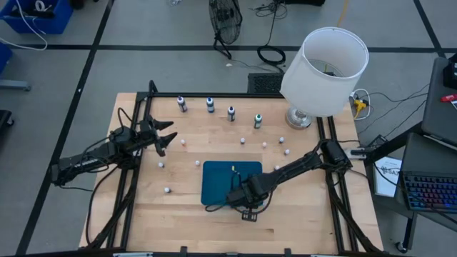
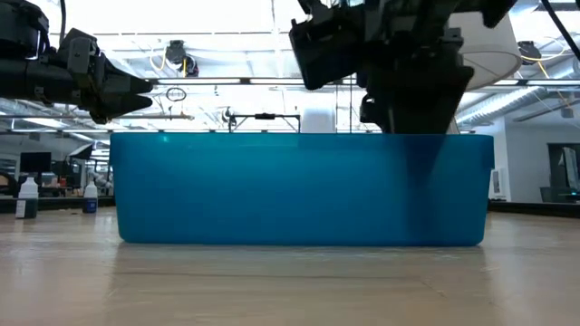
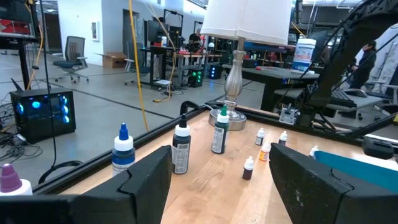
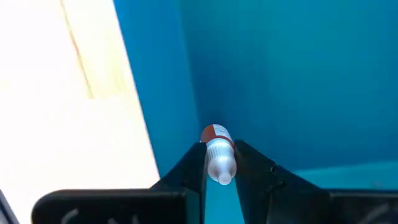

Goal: Pick & Place food coloring
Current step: Put the bottom right small orange food coloring bottle into the blue bin, then put the right small red food coloring bottle into the blue bin

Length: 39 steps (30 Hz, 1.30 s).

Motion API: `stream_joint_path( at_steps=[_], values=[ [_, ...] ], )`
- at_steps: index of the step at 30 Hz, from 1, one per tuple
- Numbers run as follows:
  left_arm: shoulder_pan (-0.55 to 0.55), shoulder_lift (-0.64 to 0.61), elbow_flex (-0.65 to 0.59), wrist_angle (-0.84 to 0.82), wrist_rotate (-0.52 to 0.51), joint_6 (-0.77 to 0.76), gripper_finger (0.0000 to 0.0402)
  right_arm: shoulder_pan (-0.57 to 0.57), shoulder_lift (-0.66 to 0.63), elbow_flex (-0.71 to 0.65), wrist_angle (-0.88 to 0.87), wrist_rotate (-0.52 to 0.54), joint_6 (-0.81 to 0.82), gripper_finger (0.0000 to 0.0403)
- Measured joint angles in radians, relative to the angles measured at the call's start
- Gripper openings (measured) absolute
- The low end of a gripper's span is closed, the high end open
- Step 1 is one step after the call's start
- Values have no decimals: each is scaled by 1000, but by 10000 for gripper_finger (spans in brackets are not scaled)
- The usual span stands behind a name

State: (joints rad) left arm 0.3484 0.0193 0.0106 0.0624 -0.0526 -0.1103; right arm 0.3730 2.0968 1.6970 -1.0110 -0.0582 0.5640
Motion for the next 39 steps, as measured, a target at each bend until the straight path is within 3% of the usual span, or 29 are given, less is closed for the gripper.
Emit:
stream_joint_path(
  at_steps=[16,39],
  values=[
    [0,0,0,0,0,0,269,-6,-5,-63,25,0,5,58],
    [0,0,0,0,0,0,269,-12,-50,-68,35,4,53,175]
  ],
)
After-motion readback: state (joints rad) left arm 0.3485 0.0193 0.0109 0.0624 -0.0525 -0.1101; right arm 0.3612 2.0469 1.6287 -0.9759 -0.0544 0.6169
